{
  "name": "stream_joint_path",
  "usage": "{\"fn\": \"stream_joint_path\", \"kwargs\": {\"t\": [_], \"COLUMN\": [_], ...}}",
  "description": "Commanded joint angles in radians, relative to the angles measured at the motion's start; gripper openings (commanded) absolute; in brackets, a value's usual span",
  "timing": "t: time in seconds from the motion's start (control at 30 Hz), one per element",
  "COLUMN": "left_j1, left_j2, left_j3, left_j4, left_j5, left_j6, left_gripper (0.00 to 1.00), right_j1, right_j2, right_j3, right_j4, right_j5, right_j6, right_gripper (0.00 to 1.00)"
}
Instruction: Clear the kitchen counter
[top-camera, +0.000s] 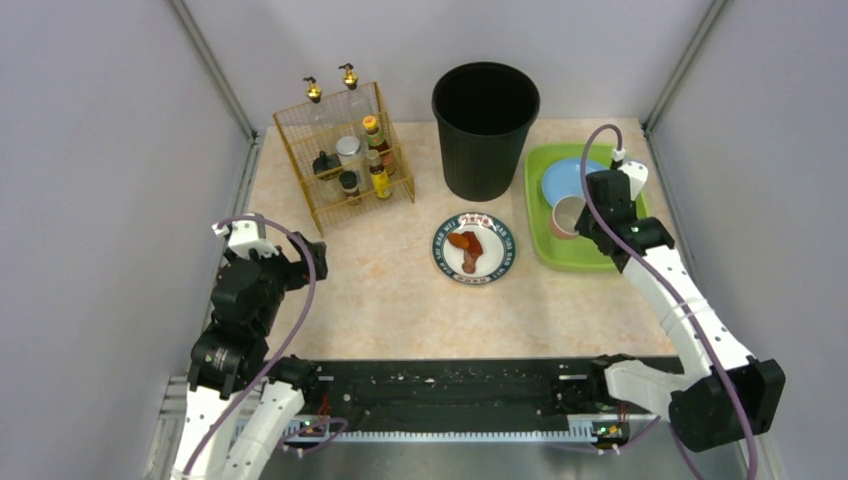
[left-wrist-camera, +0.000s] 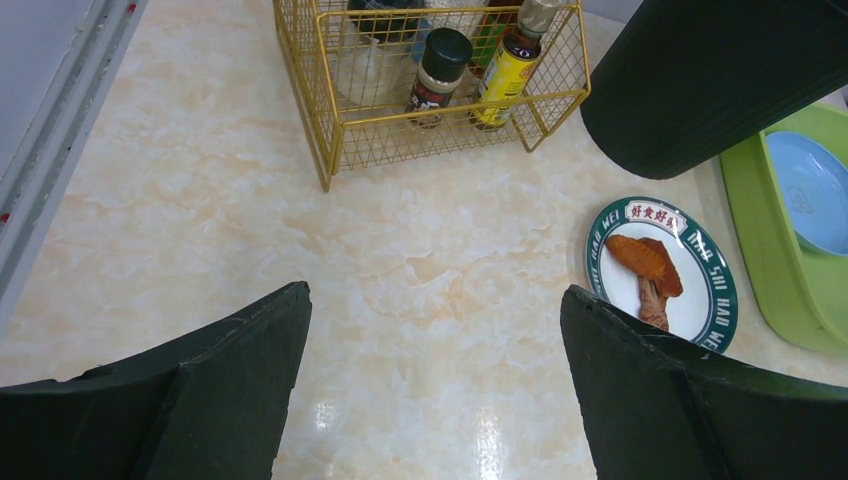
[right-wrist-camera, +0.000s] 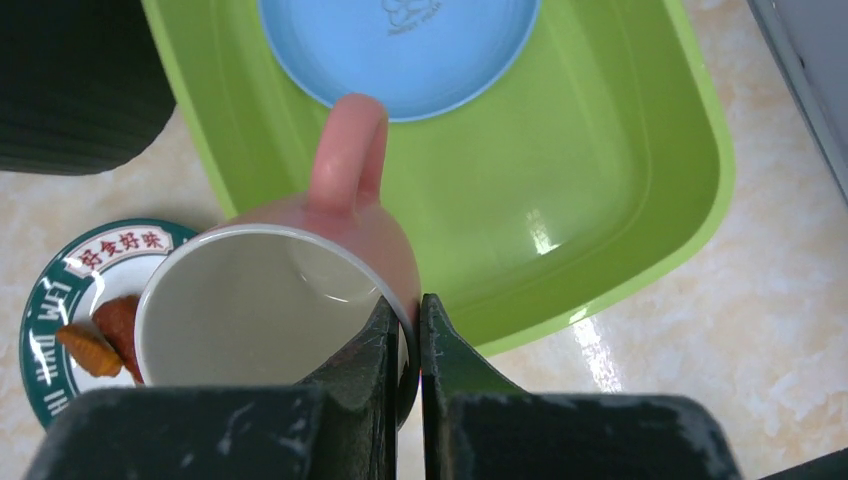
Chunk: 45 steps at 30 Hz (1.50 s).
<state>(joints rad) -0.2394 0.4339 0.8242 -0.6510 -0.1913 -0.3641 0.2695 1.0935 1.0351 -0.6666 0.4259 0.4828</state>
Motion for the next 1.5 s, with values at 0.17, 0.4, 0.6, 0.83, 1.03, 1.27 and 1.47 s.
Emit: {"fn": "stream_joint_path", "kwargs": {"t": [0.17,0.4,0.6,0.83,1.03,1.27,1.47], "left_j1": [-0.006,-0.006,-0.008,-0.012,-0.015,-0.018,-0.020], "left_j2": [-0.006,-0.009,-0.009,-0.011,-0.017,-0.024,-0.020], "left_j3": [-0.003,-0.003,-0.003,-0.002,-0.002,-0.003,-0.003], "left_j4": [0.030,0.030,0.030,0.029,0.027,0.026,0.027], "left_j5": [0.006,0.006,0.005,-0.002,-0.004,-0.007,-0.005], "left_j6": [0.001,0.001,-0.001,-0.001,-0.001,-0.001,-0.002], "left_gripper": [0.99,0.99,0.99,0.99,0.99,0.99,0.99], "right_j1": [-0.033,-0.064,-0.151,-0.180,-0.204,-0.237,-0.265], "right_j2": [0.053,0.040,0.021,0.073,0.106,0.132,0.192], "right_j3": [0.028,-0.017,-0.073,-0.083,-0.097,-0.113,-0.124], "right_j4": [0.013,-0.030,0.026,0.006,-0.003,-0.008,0.017], "right_j5": [0.164,0.198,0.113,0.139,0.151,0.168,0.149], "right_j6": [0.249,0.374,0.424,0.521,0.557,0.527,0.486], "right_gripper": [0.00,0.00,0.00,0.00,0.00,0.00,0.00]}}
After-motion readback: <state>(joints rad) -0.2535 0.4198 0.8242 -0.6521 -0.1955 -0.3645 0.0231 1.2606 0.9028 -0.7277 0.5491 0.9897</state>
